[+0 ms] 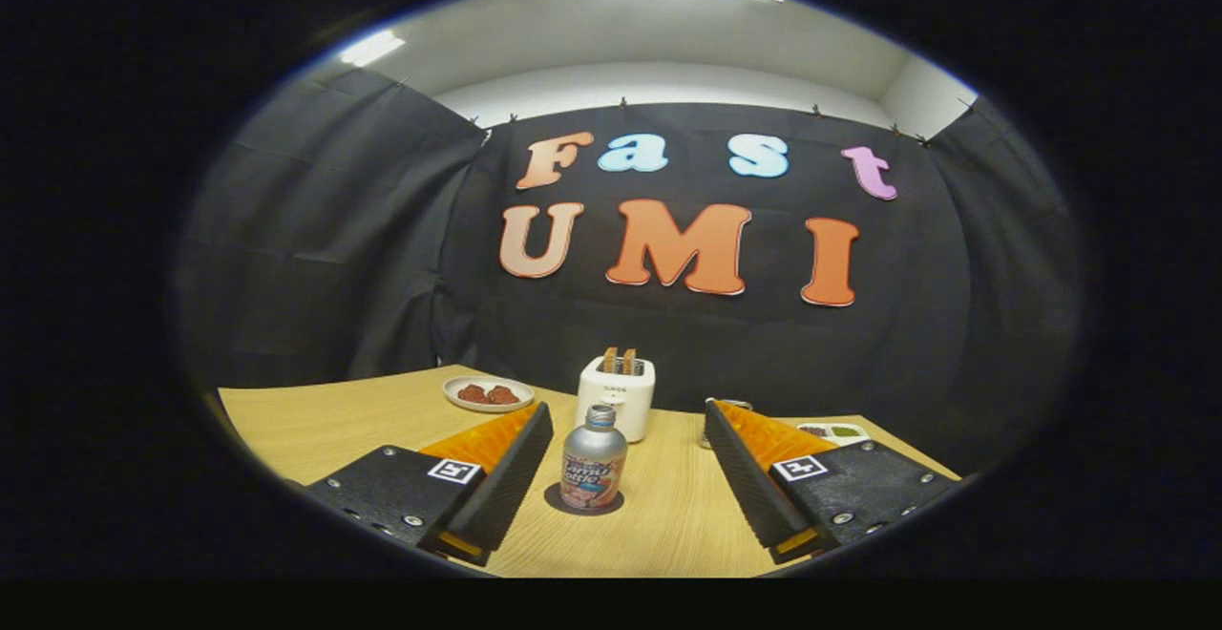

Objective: Take the bottle from table, then pour the juice into the cup, finally place the bottle on the coaster

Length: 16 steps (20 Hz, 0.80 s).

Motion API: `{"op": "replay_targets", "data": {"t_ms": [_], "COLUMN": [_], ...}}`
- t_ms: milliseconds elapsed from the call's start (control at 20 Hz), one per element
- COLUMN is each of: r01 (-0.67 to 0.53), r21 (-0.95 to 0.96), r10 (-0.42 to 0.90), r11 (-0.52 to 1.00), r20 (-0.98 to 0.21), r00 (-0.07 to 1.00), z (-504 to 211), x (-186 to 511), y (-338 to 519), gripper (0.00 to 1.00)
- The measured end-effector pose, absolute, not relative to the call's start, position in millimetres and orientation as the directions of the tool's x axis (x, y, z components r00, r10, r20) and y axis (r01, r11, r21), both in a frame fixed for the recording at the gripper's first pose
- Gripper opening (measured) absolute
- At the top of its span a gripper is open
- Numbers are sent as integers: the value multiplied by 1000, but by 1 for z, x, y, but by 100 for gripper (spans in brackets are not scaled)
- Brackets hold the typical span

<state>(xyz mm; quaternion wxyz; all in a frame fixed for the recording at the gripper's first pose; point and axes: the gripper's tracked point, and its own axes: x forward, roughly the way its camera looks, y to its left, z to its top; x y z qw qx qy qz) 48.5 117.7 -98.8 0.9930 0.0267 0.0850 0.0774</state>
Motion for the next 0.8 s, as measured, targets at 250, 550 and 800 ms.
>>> {"op": "replay_targets", "data": {"t_ms": [250,550,800], "r01": [-116,-48,9], "r21": [93,62,77], "r10": [125,55,-1], "r11": [989,997,997], "r20": [-98,-111,-106], "r00": [987,992,994], "z": [-66,-67,-59], "x": [9,-31,-55], "y": [83,39,13], "gripper": [96,97,97]}}
